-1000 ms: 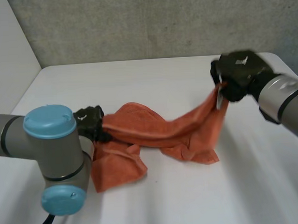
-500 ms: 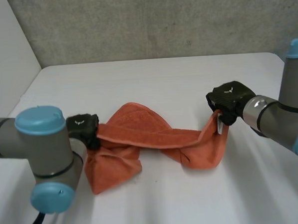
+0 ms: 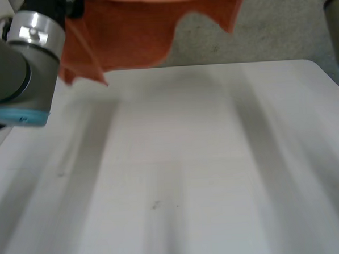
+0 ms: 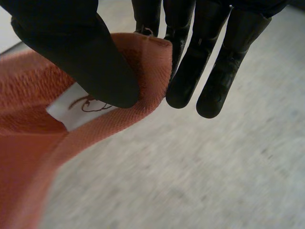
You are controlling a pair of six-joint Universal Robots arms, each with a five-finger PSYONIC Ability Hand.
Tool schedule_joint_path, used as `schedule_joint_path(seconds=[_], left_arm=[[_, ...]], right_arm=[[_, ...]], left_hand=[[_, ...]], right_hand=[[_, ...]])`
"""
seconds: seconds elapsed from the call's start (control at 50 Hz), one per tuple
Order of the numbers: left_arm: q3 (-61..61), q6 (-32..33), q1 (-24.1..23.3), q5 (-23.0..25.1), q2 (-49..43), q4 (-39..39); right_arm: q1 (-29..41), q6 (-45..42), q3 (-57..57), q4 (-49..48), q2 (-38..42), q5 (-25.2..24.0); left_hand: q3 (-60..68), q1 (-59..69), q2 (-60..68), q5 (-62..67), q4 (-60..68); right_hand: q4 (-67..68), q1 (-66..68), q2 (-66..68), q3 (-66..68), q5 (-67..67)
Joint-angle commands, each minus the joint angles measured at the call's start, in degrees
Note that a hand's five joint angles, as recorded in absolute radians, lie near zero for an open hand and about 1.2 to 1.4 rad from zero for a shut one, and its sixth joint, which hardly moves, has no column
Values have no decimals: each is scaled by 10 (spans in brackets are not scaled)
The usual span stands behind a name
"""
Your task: Fold the laundry
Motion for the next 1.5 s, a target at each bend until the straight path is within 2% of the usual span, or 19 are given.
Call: schedule_joint_path(seconds=[0.02, 0.1, 0.22, 0.24, 0.26, 0.32, 0.34, 0.38, 0.72, 0.88, 1.02, 1.32, 1.44, 1.5], left_arm=[[-151, -40, 47, 11, 16, -87], [-231, -37, 55, 12, -10, -98], [-295, -37, 57, 11, -78, -91], [-298, -37, 57, 12, -84, -89], [-304, -37, 57, 12, -91, -87], [-311, -38, 57, 12, -98, -86], [-315, -39, 56, 12, -98, -86], [-317, -38, 56, 11, -98, -86], [-356, -45, 73, -13, -58, -84], [-375, -45, 142, -17, -48, -85], [-374, -51, 171, -8, -64, -89], [-344, -144, 172, 23, -91, -87], [-334, -154, 172, 37, -99, -88], [-329, -155, 172, 35, -108, -87]], right_arm=[[-3, -16, 159, 83, -21, -31], [-6, -45, 225, 167, -12, -41], [-6, -87, 273, 195, 4, -51], [-7, -94, 276, 195, 4, -51], [-8, -95, 277, 196, 5, -51], [-21, -94, 276, 196, 4, -51], [-25, -94, 277, 197, 3, -51], [-34, -92, 277, 197, 3, -51], [-75, -89, 277, 195, 30, -47], [-88, -89, 273, 194, 36, -47], [-87, -88, 274, 194, 41, -48], [-87, -88, 280, 193, 45, -48], [-87, -88, 282, 193, 45, -48], [-86, -88, 282, 193, 45, -48]], left_hand=[[117, 164, 117, 147, 117], [117, 164, 117, 147, 117], [111, 157, 111, 140, 111], [71, 117, 71, 100, 71], [-31, 15, -31, -2, -31], [-227, -180, -227, -197, -227], [-352, -306, -352, -323, -352], [-404, -357, -404, -375, -404], [-469, -423, -470, -440, -470], [-475, -428, -475, -445, -475], [-471, -425, -471, -442, -471], [-416, -369, -416, -386, -416], [-409, -363, -409, -380, -409], [-349, -302, -349, -319, -349]], right_hand=[[117, 239, 123, 120, 131], [117, 239, 123, 120, 131], [117, 239, 123, 120, 131], [117, 239, 123, 120, 131], [117, 239, 123, 120, 131], [117, 239, 123, 120, 131], [117, 239, 123, 120, 131], [117, 239, 123, 120, 131], [117, 239, 123, 120, 131], [117, 239, 123, 120, 131], [117, 239, 123, 120, 131], [117, 239, 123, 120, 131], [117, 239, 123, 120, 131], [117, 239, 123, 120, 131]])
